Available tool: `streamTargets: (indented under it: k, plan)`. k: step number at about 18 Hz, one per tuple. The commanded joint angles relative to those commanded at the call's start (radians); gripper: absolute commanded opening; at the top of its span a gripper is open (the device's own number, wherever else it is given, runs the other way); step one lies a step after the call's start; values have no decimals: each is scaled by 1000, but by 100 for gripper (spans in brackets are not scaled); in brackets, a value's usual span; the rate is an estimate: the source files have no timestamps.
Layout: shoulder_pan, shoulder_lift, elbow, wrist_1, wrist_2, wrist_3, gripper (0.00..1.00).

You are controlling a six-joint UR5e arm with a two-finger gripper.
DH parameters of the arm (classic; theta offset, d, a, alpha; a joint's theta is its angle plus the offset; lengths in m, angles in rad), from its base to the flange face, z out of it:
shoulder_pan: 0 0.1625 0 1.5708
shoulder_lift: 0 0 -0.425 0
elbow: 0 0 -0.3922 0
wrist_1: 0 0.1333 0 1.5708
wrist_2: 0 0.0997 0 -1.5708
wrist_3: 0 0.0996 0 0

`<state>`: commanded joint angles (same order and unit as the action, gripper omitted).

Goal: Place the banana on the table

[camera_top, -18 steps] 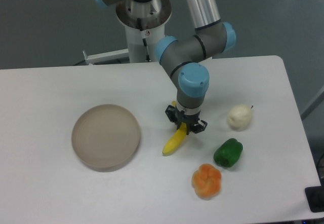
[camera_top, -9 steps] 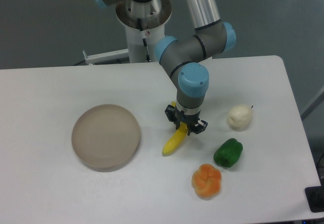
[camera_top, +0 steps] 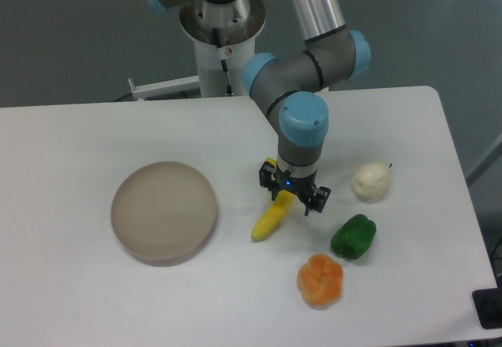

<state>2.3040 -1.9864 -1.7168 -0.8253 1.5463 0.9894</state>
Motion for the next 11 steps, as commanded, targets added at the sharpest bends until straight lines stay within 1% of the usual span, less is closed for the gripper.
streamTargets:
  k: [2,4,5,6,8,10,11]
  plan:
    - [11,-8,61,-5,15,2,100]
    - [34,-9,106,0,20,8,100]
    - [47,-15,150,-5,21,32,100]
    - [60,-18,181,-8,21,55,100]
    - [83,-20,201,-2,20,107,100]
    - [101,-22,229,-9,21,199,100]
    - [110,-22,232,-11,20,215,100]
